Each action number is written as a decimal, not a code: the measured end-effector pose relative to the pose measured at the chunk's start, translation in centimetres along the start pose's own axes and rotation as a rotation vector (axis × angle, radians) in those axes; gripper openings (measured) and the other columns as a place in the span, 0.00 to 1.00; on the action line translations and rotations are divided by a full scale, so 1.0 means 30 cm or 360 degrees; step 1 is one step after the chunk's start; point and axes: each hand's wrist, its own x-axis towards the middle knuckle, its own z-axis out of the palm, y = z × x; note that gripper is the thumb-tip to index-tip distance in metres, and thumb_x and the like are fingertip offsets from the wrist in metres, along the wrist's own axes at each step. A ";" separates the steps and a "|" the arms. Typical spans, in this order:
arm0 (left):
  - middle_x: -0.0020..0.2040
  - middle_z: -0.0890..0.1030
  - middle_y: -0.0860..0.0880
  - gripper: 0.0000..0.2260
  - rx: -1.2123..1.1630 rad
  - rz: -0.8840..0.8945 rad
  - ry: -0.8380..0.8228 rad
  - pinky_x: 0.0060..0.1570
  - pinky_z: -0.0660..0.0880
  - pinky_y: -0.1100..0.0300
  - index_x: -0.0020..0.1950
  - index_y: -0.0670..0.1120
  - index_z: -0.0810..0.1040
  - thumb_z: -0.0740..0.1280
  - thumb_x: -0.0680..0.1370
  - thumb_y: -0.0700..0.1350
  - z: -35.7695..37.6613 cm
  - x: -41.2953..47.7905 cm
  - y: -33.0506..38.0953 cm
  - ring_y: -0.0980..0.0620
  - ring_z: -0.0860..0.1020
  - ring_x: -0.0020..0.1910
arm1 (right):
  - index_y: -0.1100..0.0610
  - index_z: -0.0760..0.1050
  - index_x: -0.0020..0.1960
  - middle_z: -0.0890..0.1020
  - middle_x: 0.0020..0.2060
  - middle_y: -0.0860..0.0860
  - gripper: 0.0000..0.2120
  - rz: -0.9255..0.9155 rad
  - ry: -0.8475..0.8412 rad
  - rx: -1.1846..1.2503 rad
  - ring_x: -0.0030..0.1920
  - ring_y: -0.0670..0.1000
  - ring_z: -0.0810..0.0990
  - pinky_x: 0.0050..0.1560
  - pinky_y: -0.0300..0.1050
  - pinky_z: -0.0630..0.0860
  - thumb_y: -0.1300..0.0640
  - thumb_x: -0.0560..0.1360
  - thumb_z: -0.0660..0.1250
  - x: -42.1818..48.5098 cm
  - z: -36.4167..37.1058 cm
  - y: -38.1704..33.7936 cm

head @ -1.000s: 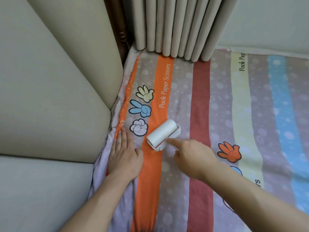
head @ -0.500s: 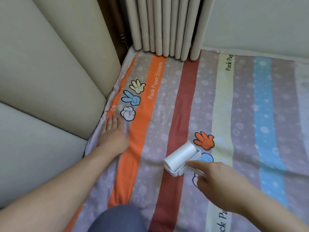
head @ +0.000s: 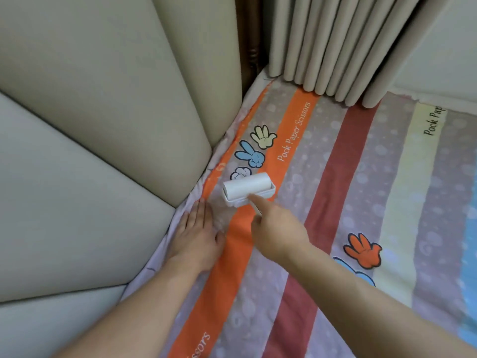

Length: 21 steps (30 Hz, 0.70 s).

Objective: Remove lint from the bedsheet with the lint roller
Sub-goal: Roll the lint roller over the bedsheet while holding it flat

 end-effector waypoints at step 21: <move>0.76 0.66 0.36 0.35 0.0007 0.0149 0.0110 0.77 0.44 0.53 0.74 0.32 0.68 0.53 0.76 0.56 0.108 0.046 -0.060 0.40 0.68 0.75 | 0.38 0.50 0.73 0.73 0.46 0.49 0.26 0.0237 0.0050 -0.0320 0.43 0.56 0.78 0.32 0.47 0.63 0.55 0.79 0.53 -0.153 0.131 0.069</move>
